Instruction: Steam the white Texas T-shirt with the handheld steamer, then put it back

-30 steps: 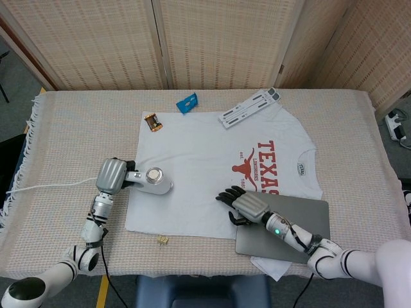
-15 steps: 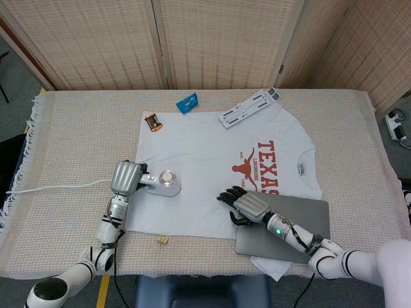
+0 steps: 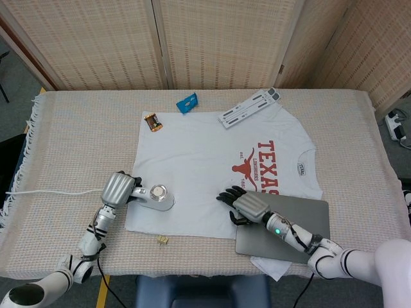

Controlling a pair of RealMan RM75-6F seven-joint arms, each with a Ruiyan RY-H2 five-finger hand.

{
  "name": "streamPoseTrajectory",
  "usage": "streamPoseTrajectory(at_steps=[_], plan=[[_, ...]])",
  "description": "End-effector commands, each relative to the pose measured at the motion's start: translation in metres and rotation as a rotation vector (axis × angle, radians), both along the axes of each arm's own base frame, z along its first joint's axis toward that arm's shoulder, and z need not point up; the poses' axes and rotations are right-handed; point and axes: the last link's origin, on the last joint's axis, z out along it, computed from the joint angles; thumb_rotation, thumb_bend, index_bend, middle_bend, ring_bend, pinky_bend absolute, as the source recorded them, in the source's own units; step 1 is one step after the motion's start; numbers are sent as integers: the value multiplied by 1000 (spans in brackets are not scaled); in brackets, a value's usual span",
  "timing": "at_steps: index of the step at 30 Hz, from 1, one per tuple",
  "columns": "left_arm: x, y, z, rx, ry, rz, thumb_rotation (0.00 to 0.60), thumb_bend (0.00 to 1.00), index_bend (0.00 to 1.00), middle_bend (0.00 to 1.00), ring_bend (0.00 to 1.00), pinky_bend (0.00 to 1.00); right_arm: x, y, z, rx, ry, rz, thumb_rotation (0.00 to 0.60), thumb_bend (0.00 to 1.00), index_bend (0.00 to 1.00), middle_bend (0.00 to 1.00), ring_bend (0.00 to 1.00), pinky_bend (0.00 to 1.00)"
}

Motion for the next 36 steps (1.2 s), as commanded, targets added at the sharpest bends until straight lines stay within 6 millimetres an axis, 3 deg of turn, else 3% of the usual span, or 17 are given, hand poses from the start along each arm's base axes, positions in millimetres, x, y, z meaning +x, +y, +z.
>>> streamPoseTrajectory(at_steps=[1, 8, 11, 14, 18, 26, 31, 36], plan=[[-6, -18, 3, -21, 6, -24, 600, 363, 823, 999, 829, 720, 0, 0, 0, -1, 0, 2, 71, 757, 0, 65, 0, 0], [-9, -49, 16, -47, -48, -44, 600, 362, 823, 998, 829, 720, -2, -1, 3, -9, -3, -4, 68, 760, 0, 66, 0, 0], [-7, -53, 25, -28, -34, -64, 600, 362, 823, 999, 829, 720, -3, -2, 5, -13, 0, -6, 69, 764, 0, 66, 0, 0], [1, -40, 34, 9, -52, -60, 600, 363, 823, 999, 829, 720, -4, -3, 6, -14, 5, -6, 68, 763, 0, 67, 0, 0], [20, -6, 36, 61, -85, -29, 600, 363, 825, 999, 829, 720, -3, -4, 6, -17, -1, -7, 66, 765, 0, 67, 0, 0], [54, 47, 5, 109, -62, 15, 600, 363, 827, 1000, 831, 726, 0, -4, 5, -21, -3, -4, 67, 765, 0, 67, 0, 0], [60, 68, -14, 96, -15, 94, 600, 362, 825, 997, 831, 727, 6, -4, 0, -25, -18, 5, 69, 764, 0, 68, 0, 0], [54, 75, -26, 82, 24, 167, 600, 362, 823, 991, 829, 727, 13, -5, -4, -23, -29, 21, 69, 764, 0, 67, 0, 0]])
